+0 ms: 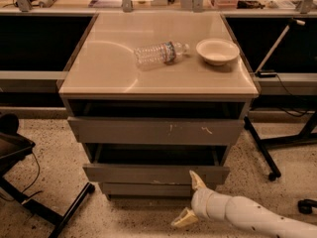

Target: Open middle drawer

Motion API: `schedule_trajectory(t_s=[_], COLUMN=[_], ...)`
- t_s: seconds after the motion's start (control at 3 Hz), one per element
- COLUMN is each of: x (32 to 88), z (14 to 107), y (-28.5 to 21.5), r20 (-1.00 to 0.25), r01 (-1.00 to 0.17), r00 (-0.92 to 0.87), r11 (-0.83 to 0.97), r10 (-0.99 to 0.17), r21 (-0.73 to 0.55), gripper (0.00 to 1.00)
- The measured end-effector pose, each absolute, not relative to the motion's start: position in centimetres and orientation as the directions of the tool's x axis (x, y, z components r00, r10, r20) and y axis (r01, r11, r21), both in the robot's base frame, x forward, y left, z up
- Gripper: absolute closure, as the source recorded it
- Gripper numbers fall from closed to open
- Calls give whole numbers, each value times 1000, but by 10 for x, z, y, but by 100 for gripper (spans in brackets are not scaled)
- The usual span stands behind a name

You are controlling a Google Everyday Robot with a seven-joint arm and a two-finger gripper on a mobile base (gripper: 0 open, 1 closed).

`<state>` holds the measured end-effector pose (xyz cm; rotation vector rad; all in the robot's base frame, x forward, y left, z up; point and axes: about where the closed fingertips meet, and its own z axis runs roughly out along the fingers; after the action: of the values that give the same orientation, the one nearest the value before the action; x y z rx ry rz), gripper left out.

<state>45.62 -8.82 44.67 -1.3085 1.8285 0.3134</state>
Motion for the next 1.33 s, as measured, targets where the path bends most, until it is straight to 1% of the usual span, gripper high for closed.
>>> schedule_trajectory(t_s=[0.33, 0.67, 1.0, 1.33], x=[506, 508, 508, 554], z=[444, 440, 440, 434], y=[-79, -51, -51, -50], r20=[-712, -708, -707, -691], r01=[-870, -893, -893, -875], r00=[-50, -13, -12, 29], r11=[380, 326, 326, 317], r10=[-701, -707, -707, -722], r21=[-313, -310, -310, -367], gripper=[0, 0, 0, 0])
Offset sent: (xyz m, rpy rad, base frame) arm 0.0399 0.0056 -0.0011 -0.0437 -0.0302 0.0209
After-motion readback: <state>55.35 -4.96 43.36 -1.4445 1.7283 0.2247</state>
